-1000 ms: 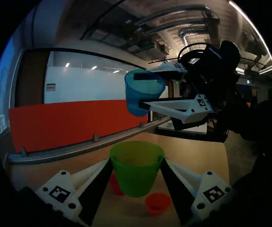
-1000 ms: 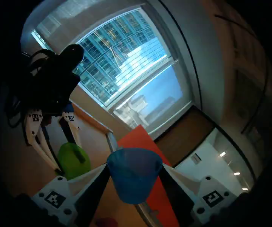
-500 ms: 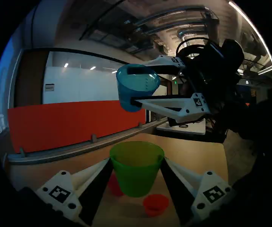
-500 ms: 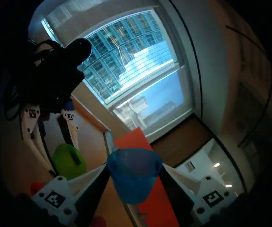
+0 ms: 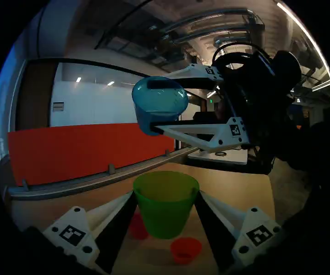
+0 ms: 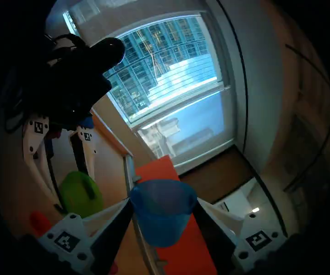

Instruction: Pour water

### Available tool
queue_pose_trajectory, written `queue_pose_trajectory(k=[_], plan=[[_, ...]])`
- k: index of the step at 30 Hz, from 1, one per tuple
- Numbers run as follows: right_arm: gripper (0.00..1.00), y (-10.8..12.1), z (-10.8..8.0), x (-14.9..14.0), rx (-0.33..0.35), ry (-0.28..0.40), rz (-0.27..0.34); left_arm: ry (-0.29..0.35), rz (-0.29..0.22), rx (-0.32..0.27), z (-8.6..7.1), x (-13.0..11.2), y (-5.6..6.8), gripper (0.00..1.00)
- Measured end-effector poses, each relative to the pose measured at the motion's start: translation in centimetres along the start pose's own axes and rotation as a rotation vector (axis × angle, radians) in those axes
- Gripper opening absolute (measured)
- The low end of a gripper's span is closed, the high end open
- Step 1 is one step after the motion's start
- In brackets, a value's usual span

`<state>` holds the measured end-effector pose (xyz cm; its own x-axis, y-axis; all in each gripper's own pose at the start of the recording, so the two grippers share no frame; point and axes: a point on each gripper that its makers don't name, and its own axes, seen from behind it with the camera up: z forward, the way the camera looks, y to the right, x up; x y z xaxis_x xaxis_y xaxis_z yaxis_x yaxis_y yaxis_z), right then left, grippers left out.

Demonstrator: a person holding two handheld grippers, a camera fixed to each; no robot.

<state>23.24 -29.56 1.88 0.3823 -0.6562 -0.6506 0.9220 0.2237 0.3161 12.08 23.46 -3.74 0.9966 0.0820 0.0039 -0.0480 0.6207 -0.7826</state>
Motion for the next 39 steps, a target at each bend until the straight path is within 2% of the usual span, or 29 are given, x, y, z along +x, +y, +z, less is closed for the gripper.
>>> queue_pose_trajectory(k=[39], plan=[[0.89, 2.1, 0.4, 0.2, -0.051, -0.013, -0.168, 0.002, 0.006, -0.009, 0.2, 0.2, 0.7, 0.85]])
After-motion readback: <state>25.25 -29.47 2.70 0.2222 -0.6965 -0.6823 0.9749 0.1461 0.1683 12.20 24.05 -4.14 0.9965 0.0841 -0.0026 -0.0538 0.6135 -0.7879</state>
